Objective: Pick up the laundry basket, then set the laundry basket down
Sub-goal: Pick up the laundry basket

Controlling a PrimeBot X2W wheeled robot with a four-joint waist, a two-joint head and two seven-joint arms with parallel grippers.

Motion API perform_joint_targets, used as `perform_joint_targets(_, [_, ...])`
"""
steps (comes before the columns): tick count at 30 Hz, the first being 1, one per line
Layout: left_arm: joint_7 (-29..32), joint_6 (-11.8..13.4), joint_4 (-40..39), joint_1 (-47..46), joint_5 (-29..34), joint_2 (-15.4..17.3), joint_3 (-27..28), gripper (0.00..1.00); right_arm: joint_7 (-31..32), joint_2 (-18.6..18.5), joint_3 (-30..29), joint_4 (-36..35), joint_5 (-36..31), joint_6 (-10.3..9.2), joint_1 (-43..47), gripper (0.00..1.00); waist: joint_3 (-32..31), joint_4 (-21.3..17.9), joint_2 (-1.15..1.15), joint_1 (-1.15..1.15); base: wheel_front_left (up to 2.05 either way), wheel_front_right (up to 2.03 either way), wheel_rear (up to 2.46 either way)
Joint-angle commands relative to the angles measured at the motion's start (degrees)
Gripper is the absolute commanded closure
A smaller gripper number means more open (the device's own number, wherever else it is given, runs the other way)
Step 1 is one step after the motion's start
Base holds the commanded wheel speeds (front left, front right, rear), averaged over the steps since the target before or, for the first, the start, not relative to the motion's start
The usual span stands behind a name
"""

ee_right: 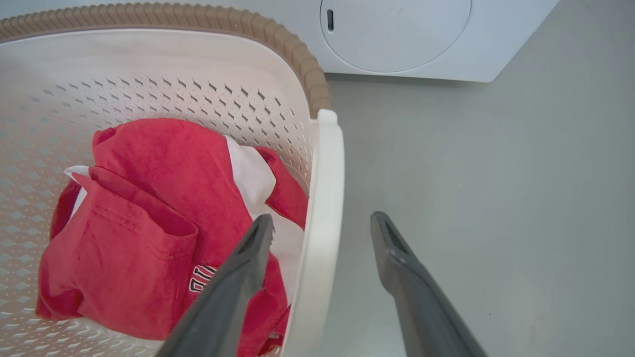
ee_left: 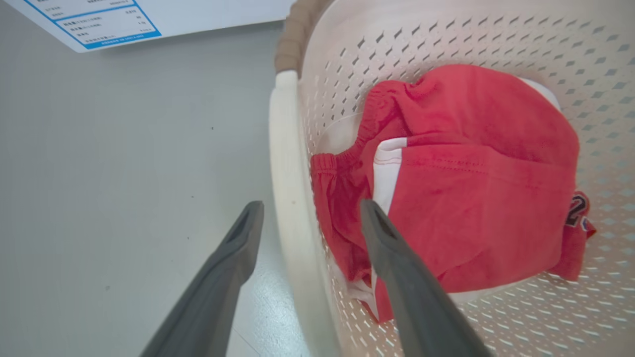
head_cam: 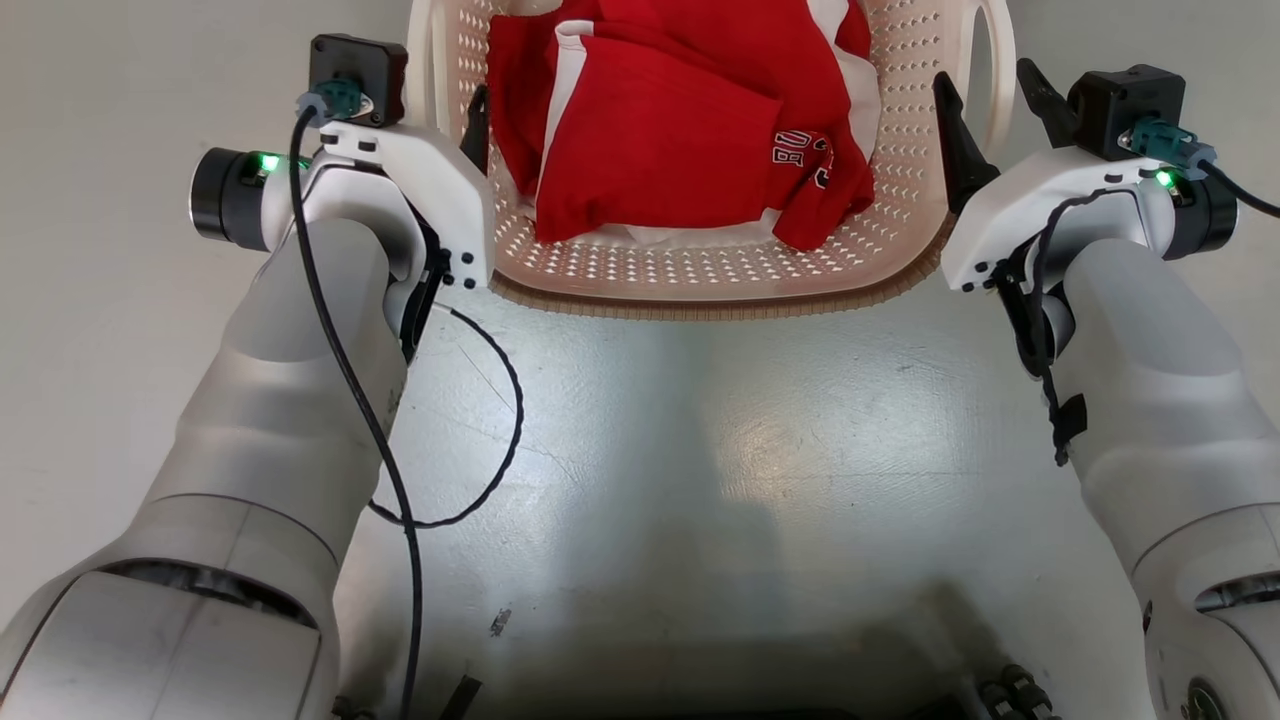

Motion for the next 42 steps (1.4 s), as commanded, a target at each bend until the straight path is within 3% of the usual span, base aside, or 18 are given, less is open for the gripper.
perform_joint_targets(1, [-0.03,-0.14,-0.24,0.17,-0.09,1.49,0.37,0.0,-0.54,1.32,0.8,-0.06,0.59,0.35,1.1,0.0,0.06,-0.05,0.0,0.0,0.0,0.0,0.0])
perform_joint_targets(13, [0.38,0.98,0.12,-0.33,-1.14,1.48,-1.47,0.0,-0.54,1.36,3.61,-0.25,3.72,0.35,1.31,0.0,0.53,-0.3,0.0,0.0,0.0,0.0,0.0])
perform_joint_targets(14, [0.36,1.02,0.14,-0.35,-1.18,1.48,-1.61,0.0,-0.54,1.36,3.85,-0.13,3.86,0.35,1.38,0.29,0.49,-0.27,0.0,0.0,0.0,0.0,0.0])
perform_joint_targets(15, [0.43,0.84,0.16,-0.35,-1.29,1.48,-1.77,0.57,-0.54,1.36,4.2,-0.05,4.14,0.35,1.44,1.0,0.43,-0.23,0.0,0.0,0.0,0.0,0.0])
perform_joint_targets(16, [0.38,0.79,0.18,-0.39,-1.41,1.48,-1.88,1.0,-0.54,1.36,4.5,0.35,4.5,0.35,1.55,1.0,0.33,-0.18,0.0,0.0,0.0,0.0,0.0])
perform_joint_targets(23, [0.12,1.48,0.29,0.16,-2.44,1.48,-2.51,1.0,-0.54,1.36,7.28,2.99,6.81,0.35,1.66,1.0,-1.18,0.01,0.0,0.0,0.0,0.0,0.0])
perform_joint_targets(26, [1.28,0.05,0.34,1.3,-3.48,1.48,-2.94,1.0,0.25,1.36,9.08,4.0,7.76,0.35,2.18,1.0,-2.71,0.13,0.0,0.0,0.0,0.0,0.0])
perform_joint_targets(29, [3.11,0.4,0.39,3.17,-4.97,1.48,-2.99,1.0,1.95,1.36,11.16,4.58,9.55,0.35,3.1,1.0,-4.9,0.21,0.0,0.0,0.0,0.0,0.0])
perform_joint_targets(39, [5.77,0.6,0.48,9.87,-7.66,1.48,-3.95,1.0,7.74,1.37,17.11,5.09,16.01,0.35,6.8,1.0,-14.74,-0.25,0.0,0.0,0.0,0.0,0.0])
perform_joint_targets(42, [7.92,0.39,0.5,13.55,-9.27,1.48,-4.02,1.0,10.18,1.37,19.44,5.18,18.41,0.35,8.96,1.0,-20.49,-0.45,0.0,0.0,0.0,0.0,0.0])
